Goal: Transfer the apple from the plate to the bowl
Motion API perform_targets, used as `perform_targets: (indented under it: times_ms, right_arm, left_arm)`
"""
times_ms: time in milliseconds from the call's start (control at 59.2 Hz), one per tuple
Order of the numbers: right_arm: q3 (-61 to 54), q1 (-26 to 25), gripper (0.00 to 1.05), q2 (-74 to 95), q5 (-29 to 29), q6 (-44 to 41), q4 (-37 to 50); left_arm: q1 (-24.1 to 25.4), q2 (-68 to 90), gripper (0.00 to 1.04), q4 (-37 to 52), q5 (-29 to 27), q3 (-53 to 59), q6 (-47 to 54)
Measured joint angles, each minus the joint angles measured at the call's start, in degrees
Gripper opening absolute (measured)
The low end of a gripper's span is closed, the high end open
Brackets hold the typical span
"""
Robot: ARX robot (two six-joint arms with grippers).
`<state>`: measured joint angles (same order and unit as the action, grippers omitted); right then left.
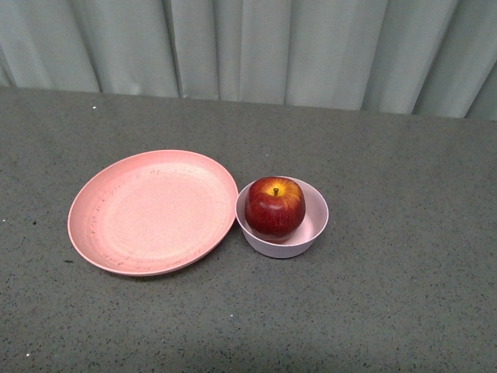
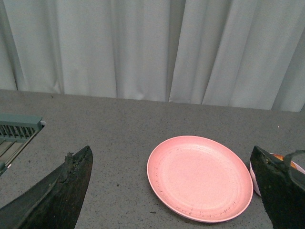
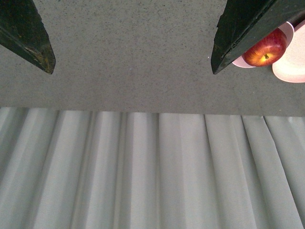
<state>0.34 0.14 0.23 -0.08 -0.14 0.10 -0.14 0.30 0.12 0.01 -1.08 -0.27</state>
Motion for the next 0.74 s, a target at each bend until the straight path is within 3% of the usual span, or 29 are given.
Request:
perform_targets:
  times_ms: [744]
  right_arm:
    - [0.0,0.0,0.95,0.0,0.0,0.0,0.0]
  left_arm:
    - [0.0,0.0,0.98,0.0,0.0,0.0,0.0]
